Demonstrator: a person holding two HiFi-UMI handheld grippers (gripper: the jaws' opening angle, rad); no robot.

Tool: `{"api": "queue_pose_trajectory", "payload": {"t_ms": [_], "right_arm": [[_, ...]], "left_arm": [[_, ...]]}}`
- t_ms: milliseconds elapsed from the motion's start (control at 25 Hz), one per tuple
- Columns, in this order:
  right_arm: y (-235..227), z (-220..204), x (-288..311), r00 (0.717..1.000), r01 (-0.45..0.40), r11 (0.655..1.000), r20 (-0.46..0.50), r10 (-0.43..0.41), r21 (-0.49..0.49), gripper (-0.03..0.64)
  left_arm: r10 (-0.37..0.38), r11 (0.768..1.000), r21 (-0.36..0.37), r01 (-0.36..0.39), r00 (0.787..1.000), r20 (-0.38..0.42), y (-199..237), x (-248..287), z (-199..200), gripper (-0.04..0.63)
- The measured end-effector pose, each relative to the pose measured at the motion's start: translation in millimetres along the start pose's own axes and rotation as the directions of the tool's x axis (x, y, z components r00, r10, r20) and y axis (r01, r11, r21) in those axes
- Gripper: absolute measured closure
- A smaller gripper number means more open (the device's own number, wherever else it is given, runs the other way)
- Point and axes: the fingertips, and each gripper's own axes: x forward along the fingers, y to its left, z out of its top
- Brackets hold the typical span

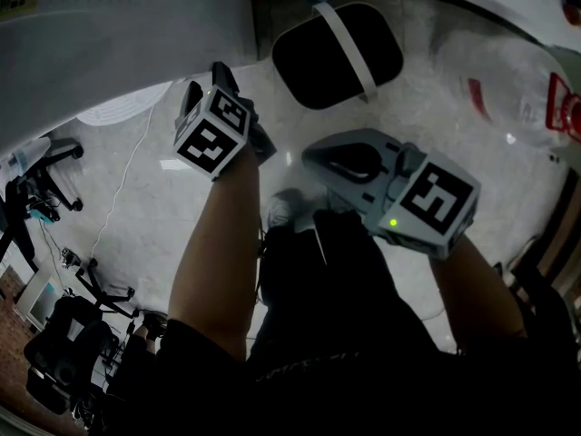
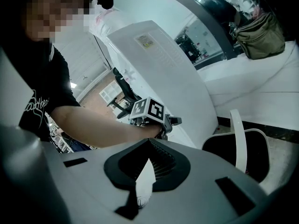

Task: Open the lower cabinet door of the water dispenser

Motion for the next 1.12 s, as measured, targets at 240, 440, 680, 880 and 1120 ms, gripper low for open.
{"api": "queue_pose_trajectory", "payload": {"t_ms": [240,440,680,880,1120], "right_arm": [[-0.8,-3.7,-0.6,1.0,0.008,1.0,-0.001,-0.008,0.0,0.604],[-0.2,-3.4,-2.2,1.0,0.017,1.0,0.007,-0.017,0.001,0.604],[0.5,-7.0,-3.7,1.0,0.026,1.0,0.006,-0.026,0.009,0.604],[-0.9,-8.1,-5.8,0.999,0.039,0.999,0.009,-0.039,0.013,0.604],[2.1,-8.6,-5.5,0.999,0.043,0.999,0.017,-0.043,0.017,0.604]], "left_arm": [[-0.001,0.999,0.041,0.001,1.0,0.001,-0.4,-1.0,-0.7,0.393],[-0.015,0.999,0.043,0.015,1.0,-0.003,0.4,-2.4,-1.2,0.4],[-0.051,0.997,0.052,0.051,0.999,-0.001,-3.0,-0.9,-0.4,0.407],[-0.078,0.995,0.056,0.078,0.997,-0.001,-2.8,-0.9,-0.2,0.408],[-0.076,0.994,0.077,0.077,0.997,-0.013,1.9,-3.2,-2.7,0.411]]}}
